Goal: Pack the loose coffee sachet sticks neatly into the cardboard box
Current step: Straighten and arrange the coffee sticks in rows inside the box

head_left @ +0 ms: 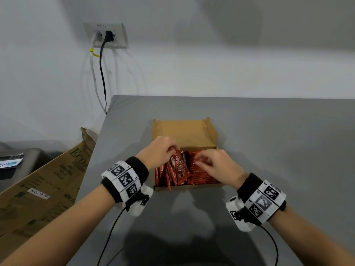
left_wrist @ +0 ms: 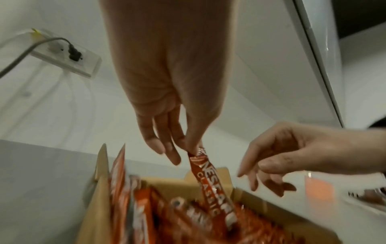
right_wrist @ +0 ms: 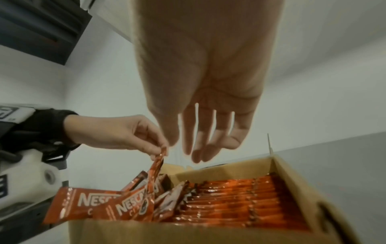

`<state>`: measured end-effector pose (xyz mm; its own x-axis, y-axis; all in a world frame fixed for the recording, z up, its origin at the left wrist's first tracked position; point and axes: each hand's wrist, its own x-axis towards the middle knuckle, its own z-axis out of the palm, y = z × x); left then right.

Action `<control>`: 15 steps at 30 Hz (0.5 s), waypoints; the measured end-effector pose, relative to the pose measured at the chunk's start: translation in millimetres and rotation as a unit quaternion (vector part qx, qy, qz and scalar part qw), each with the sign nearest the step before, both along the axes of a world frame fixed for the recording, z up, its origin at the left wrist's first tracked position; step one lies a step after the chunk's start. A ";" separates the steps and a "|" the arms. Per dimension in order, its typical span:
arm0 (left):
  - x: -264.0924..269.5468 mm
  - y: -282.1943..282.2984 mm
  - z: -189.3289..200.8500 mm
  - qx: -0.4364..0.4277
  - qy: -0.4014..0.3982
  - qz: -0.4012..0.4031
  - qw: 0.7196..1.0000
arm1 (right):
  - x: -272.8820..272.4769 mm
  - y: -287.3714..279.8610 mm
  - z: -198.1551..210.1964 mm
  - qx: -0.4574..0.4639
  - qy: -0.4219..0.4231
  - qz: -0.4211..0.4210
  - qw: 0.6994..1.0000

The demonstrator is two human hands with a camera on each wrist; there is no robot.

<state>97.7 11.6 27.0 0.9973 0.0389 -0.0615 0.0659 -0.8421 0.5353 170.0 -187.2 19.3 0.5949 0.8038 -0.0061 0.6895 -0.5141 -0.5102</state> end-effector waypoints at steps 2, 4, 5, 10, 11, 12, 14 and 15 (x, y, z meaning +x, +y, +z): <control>2.4 -2.3 16.3 -0.020 -0.015 -0.032 0.999 | -4.1 9.1 4.3 0.058 0.030 -0.002 0.998; 6.9 -9.5 28.9 -0.025 -0.050 -0.058 0.997 | -9.2 21.0 7.3 0.086 0.050 0.000 0.995; 8.6 -13.6 32.2 -0.028 -0.077 -0.057 0.995 | -10.7 25.9 8.1 0.104 0.053 -0.010 0.993; 3.9 -18.4 26.2 -0.151 -0.172 0.057 0.972 | -3.5 22.5 15.3 0.208 0.098 -0.084 0.970; 1.5 -18.7 24.3 -0.173 -0.154 0.062 0.971 | -2.4 19.1 16.0 0.207 0.099 -0.077 0.970; -0.6 -19.8 22.8 -0.184 -0.133 0.061 0.972 | -2.6 16.6 16.5 0.187 0.097 -0.060 0.976; -3.6 -23.8 22.2 -0.178 -0.112 0.051 0.976 | -5.3 14.4 14.2 0.139 0.094 -0.034 0.985; -3.8 -25.3 22.1 -0.175 -0.112 0.045 0.977 | -6.6 13.3 12.2 0.133 0.096 -0.036 0.986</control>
